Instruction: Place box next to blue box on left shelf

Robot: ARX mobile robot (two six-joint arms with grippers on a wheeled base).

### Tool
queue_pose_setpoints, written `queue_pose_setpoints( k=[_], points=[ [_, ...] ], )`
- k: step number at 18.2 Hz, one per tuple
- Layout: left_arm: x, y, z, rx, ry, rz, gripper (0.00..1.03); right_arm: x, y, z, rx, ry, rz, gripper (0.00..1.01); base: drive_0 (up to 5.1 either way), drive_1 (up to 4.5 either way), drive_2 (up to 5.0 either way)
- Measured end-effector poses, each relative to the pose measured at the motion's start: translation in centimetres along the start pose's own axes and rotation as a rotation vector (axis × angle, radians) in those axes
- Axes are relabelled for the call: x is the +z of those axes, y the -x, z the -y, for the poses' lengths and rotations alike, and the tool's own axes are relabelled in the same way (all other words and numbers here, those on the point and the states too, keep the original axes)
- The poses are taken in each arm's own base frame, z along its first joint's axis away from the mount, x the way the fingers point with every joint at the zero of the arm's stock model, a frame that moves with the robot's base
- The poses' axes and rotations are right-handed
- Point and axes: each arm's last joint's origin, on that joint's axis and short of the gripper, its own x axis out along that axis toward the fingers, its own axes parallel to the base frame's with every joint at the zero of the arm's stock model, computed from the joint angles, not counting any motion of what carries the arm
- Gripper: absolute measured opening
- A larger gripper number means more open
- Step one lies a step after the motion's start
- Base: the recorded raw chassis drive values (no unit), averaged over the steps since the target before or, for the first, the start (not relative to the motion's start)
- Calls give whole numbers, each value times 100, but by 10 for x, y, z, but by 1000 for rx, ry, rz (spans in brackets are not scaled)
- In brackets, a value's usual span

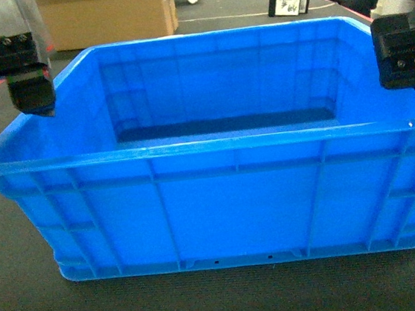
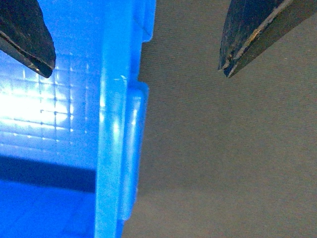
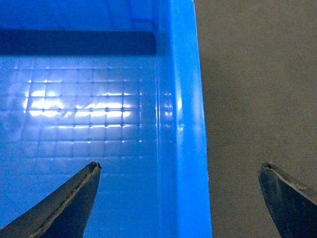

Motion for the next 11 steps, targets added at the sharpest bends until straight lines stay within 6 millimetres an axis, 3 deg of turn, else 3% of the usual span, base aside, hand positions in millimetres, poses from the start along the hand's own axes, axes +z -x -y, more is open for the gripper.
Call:
queue_pose_setpoints(
  k=[6,10,11],
  points=[
    [-9,-18,10,17,-38,-100,98,-12,-30,0,-12,-40,-48,98,0,0,0],
    [-16,-32,10,31,-61,-135,98,-11,-34,1,-15,-52,-22,98,0,0,0],
    [-14,-33,10,31,-64,-122,92,-10,-35,2,-22,-53,-13,94,0,0,0]
  ],
)
